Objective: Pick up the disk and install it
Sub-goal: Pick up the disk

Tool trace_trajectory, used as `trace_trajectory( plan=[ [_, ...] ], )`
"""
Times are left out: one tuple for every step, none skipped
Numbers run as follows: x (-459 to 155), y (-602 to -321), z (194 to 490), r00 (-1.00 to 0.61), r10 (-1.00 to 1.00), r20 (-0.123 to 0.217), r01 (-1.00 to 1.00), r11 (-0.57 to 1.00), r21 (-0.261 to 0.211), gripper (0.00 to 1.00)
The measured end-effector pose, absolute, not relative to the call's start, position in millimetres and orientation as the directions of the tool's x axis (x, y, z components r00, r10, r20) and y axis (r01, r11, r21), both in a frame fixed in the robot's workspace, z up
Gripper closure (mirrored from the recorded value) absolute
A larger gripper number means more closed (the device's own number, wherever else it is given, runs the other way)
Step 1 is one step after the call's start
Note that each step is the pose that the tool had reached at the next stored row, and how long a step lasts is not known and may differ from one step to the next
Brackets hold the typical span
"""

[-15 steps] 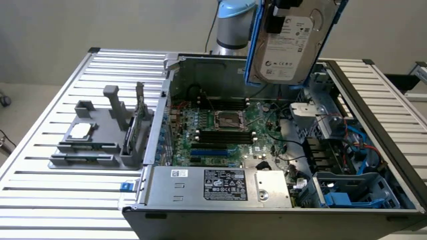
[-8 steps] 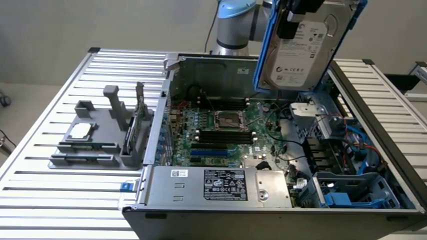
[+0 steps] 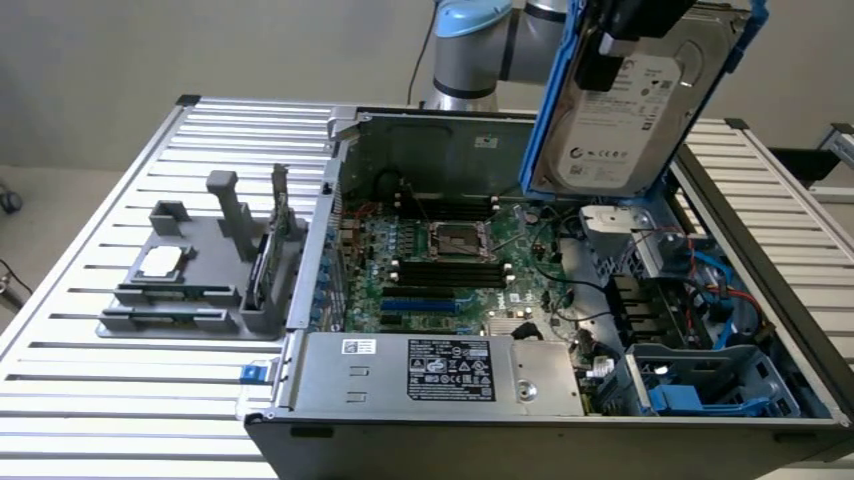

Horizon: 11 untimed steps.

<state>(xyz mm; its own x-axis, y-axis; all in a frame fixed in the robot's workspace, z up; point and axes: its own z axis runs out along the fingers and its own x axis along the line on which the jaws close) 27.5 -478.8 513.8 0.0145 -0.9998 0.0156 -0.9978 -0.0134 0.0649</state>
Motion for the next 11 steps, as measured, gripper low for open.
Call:
trace_trajectory(
  plan=[
    [30,-481,514,0.014,-1.000,0.016,-0.998,-0.013,0.065,0.68],
    [32,-483,514,0.014,-1.000,0.016,-0.998,-0.013,0.065,0.68],
    [34,-486,514,0.014,-1.000,0.016,-0.998,-0.013,0.065,0.68],
    [35,-488,514,0.014,-1.000,0.016,-0.998,-0.013,0.065,0.68],
    [37,-490,514,0.014,-1.000,0.016,-0.998,-0.013,0.065,0.68],
    [38,-493,514,0.014,-1.000,0.016,-0.998,-0.013,0.065,0.68],
    [40,-495,514,0.014,-1.000,0.016,-0.998,-0.013,0.065,0.68],
    [41,-498,514,0.015,-1.000,0.016,-0.998,-0.013,0.065,0.68],
    [42,-500,514,0.014,-1.000,0.016,-0.998,-0.013,0.065,0.68],
    [43,-503,514,0.014,-1.000,0.016,-0.998,-0.013,0.065,0.68],
    [44,-505,514,0.014,-1.000,0.016,-0.998,-0.013,0.065,0.68]
  ],
)
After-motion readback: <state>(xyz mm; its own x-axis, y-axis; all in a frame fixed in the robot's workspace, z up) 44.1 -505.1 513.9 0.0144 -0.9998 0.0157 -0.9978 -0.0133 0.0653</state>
